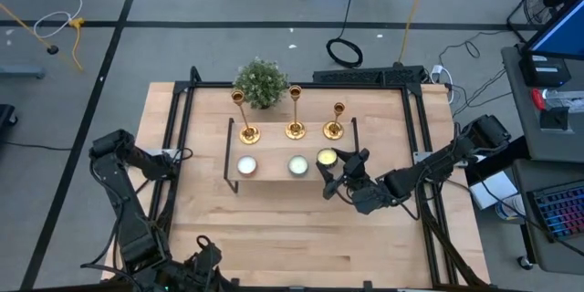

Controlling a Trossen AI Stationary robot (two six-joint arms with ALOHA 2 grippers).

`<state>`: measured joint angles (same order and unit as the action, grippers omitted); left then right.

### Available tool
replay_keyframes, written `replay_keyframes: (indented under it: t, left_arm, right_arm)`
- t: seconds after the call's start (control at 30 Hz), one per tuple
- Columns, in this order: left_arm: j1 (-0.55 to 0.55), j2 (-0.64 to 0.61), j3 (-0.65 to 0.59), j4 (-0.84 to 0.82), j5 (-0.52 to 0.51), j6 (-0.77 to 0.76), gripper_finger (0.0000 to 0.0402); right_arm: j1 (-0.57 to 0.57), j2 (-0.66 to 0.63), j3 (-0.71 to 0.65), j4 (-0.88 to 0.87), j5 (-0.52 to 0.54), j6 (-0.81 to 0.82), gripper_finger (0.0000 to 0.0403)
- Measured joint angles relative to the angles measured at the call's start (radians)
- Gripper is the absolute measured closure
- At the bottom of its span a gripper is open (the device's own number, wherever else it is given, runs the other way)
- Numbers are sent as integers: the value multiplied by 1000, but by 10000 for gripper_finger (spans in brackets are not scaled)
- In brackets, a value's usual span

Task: Stock candles and holders on shelf
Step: Align the red scented candle with the other scented candles on the shelf

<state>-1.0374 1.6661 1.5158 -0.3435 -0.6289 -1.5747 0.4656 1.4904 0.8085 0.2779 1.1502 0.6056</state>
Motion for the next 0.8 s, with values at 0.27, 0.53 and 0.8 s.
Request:
replay_keyframes:
  t: [0.27, 0.53, 0.8]
  left_arm:
    - [0, 0, 0, 1, 0, 0, 229]
    - [-1, 0, 0, 2, 0, 7, 229]
    - [-6, 0, 0, 2, -1, 9, 229]
  right_arm:
    - [1, -22, -2, -1, -31, 1, 88]
    - [1, -58, -4, -33, -52, 6, 88]
    - [1, -64, -1, -100, -75, 61, 79]
